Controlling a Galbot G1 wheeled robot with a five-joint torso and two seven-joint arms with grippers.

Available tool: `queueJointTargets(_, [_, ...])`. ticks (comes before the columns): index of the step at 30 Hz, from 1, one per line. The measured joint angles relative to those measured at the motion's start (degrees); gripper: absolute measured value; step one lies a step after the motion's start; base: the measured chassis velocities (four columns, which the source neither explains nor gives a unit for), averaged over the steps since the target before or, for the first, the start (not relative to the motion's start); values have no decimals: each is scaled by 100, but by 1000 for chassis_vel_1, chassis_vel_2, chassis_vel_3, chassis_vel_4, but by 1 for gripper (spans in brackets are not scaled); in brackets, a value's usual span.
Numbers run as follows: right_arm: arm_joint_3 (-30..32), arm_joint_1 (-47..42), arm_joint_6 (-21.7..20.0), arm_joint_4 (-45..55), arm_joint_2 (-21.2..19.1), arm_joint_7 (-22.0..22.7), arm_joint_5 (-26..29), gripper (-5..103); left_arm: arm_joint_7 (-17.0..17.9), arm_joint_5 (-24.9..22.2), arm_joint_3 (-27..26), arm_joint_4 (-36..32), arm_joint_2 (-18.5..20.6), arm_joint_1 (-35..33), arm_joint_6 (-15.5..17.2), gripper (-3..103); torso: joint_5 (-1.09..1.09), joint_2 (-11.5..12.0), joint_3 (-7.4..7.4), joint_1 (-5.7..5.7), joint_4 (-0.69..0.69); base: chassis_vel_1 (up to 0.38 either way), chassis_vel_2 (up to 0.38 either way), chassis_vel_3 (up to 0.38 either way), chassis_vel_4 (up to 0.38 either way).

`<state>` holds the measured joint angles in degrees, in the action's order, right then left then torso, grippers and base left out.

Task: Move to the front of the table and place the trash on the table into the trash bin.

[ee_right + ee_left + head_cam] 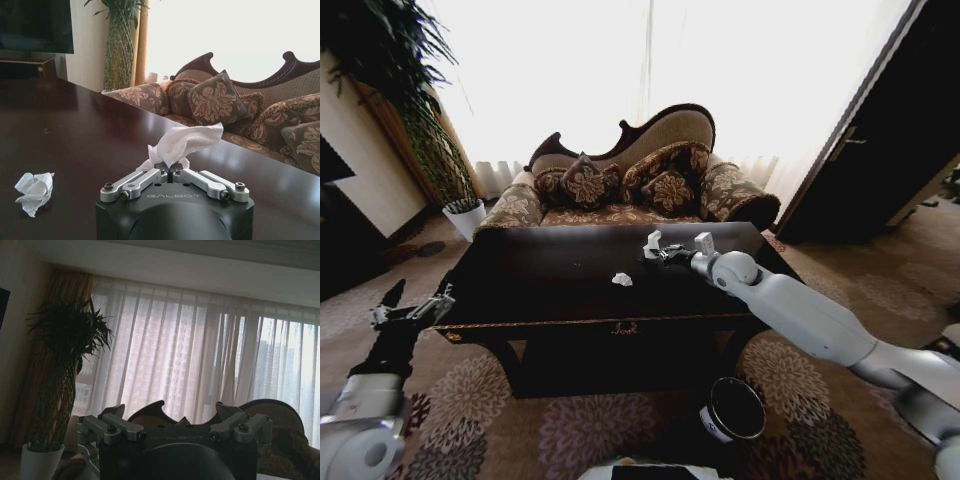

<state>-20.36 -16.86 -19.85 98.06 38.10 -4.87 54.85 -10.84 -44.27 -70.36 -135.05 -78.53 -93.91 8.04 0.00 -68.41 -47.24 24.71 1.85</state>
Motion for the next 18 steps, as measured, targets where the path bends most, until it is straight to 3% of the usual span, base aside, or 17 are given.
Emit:
queueJointTargets(5, [753, -849, 52, 545, -343, 17, 67, 0, 4, -26, 25, 9, 28, 12, -12, 100, 3, 0, 0, 0, 1, 0, 0, 0, 0])
queueJointTargets(11, [2393, -2272, 212, 1315, -736, 139, 81, 0, 13, -62, 128, -10, 30, 64, -24, 100, 0, -1, 1, -1, 0, 0, 0, 0, 0])
queueJointTargets(13, [2560, -2404, 237, 1380, -776, 139, 85, 0, 13, -63, 140, -11, 33, 70, -24, 100, 1, 0, 0, -1, 1, 0, 0, 0, 0])
queueJointTargets(16, [3520, -3159, 322, 1792, -967, 174, 186, 0, 15, -71, 186, -26, 37, 89, -24, 100, 0, 0, 0, -1, 2, 0, 0, 0, 0])
queueJointTargets(18, [3693, -3292, 327, 1863, -974, 183, 208, 0, 14, -77, 186, -33, 38, 91, -24, 100, -1, 0, 1, -1, 1, 0, 0, 0, 0])
